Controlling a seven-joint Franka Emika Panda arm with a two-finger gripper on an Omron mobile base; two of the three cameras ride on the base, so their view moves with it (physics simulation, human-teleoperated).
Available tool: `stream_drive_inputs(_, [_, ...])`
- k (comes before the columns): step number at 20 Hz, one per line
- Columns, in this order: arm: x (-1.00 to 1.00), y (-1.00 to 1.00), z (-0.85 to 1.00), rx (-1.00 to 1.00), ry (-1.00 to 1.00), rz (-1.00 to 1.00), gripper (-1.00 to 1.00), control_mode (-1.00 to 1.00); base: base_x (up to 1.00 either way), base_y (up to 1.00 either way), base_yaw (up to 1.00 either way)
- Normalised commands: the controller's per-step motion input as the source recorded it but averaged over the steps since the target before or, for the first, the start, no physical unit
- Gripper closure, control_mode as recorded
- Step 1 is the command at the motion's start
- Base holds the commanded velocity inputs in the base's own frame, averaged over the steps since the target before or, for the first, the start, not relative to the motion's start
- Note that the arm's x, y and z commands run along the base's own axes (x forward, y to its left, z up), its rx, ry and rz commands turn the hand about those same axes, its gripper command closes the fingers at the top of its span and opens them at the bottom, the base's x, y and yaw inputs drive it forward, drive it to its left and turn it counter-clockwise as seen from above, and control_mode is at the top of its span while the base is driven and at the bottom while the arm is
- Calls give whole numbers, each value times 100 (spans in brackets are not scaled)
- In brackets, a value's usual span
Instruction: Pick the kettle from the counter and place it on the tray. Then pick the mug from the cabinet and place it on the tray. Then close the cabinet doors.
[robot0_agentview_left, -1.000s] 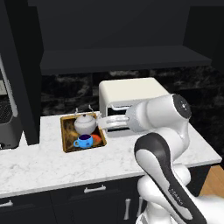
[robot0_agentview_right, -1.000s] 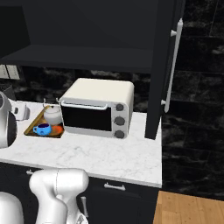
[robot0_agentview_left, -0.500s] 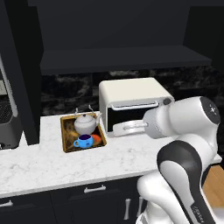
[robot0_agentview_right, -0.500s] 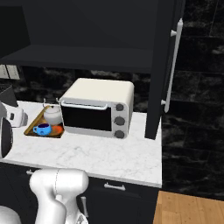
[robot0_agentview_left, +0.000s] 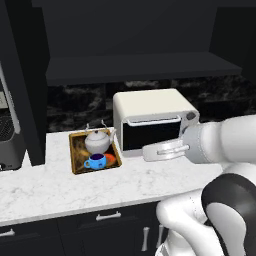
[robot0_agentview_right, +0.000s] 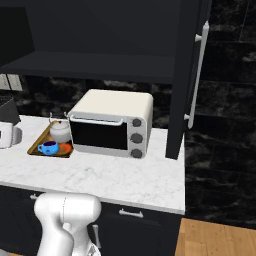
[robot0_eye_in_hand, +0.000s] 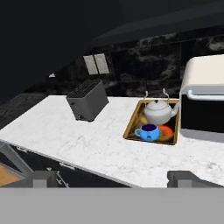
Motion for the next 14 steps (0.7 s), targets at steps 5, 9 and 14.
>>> stream_drive_inputs(5, [-31,13,30,-2,-37,29,-100,-100,0,0,0])
stream_drive_inputs(9, [-33,50,25,-25,-55,48,-100,-100,0,0,0])
stream_drive_inputs(14, [-38,61,16,-36,-68,39,-100,-100,0,0,0])
